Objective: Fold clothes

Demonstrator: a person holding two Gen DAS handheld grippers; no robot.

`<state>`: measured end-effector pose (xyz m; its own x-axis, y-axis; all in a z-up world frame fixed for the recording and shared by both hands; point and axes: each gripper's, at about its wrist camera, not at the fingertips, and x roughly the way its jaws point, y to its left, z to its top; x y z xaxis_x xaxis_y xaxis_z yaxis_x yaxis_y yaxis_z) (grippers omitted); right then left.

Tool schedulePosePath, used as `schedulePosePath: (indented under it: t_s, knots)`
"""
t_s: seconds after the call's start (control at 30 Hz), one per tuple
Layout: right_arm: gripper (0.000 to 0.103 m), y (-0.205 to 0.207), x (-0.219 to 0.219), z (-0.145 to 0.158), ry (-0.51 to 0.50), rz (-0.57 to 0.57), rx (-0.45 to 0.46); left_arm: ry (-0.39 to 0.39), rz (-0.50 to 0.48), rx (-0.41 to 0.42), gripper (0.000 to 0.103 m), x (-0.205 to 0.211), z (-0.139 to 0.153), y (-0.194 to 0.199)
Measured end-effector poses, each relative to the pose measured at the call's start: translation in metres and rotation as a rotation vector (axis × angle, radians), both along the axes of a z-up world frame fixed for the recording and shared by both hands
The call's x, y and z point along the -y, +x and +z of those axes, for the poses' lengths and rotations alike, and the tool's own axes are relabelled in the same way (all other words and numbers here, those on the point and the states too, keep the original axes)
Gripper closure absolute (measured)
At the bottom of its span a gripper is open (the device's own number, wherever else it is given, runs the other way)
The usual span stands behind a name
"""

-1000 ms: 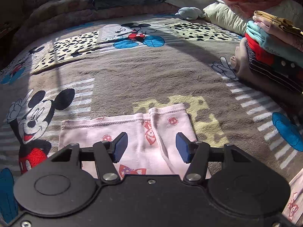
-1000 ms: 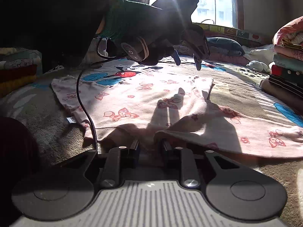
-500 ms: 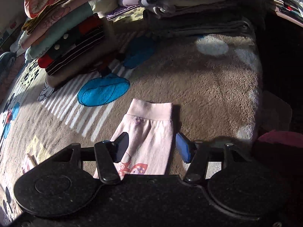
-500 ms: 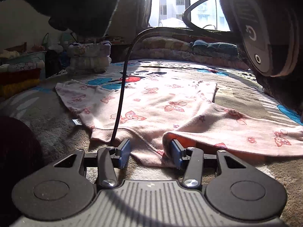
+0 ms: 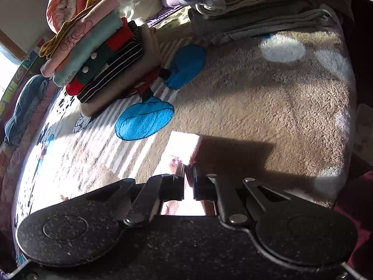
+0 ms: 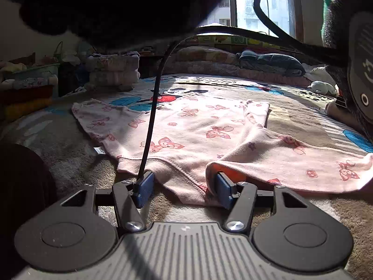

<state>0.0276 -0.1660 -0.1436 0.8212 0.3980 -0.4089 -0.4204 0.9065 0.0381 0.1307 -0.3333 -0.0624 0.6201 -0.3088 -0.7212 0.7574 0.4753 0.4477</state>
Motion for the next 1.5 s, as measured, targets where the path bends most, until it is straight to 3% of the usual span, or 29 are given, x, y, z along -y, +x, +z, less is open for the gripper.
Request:
schedulePosePath:
  t_s: [0.2,0.4,0.57,0.8,0.93,1.07,1.2,1.5]
  knots:
    - [0.041,-0.001,0.0,0.001,0.007,0.0,0.003,-0.378,0.246,0.034,0.098,-0.119,0.101,0.01]
    - [0.039,-0.005,0.002,0.004,0.019,-0.007,0.01,-0.663,0.48,0.058,0.098,-0.256,0.153,0.002]
    - [0.036,-0.01,0.004,0.005,0.018,-0.006,0.011,-0.761,0.652,0.026,0.098,-0.343,0.136,0.011]
    - [0.035,-0.023,0.013,0.017,0.028,-0.029,0.049,-0.84,0.902,-0.132,0.098,-0.425,0.053,0.033]
    - [0.034,-0.021,0.011,0.023,0.01,-0.01,0.11,-0.964,0.965,-0.224,0.098,-0.452,0.021,0.032]
    - [0.031,-0.007,0.002,0.013,-0.022,0.014,0.071,-1.087,0.976,-0.26,0.098,-0.468,0.01,0.03]
    - [0.031,0.0,-0.006,0.004,-0.051,0.036,0.016,-1.163,0.979,-0.291,0.098,-0.477,0.009,0.032]
    - [0.031,0.002,-0.002,0.008,-0.001,0.021,0.009,-1.27,0.834,-0.332,0.098,-0.44,0.043,0.059]
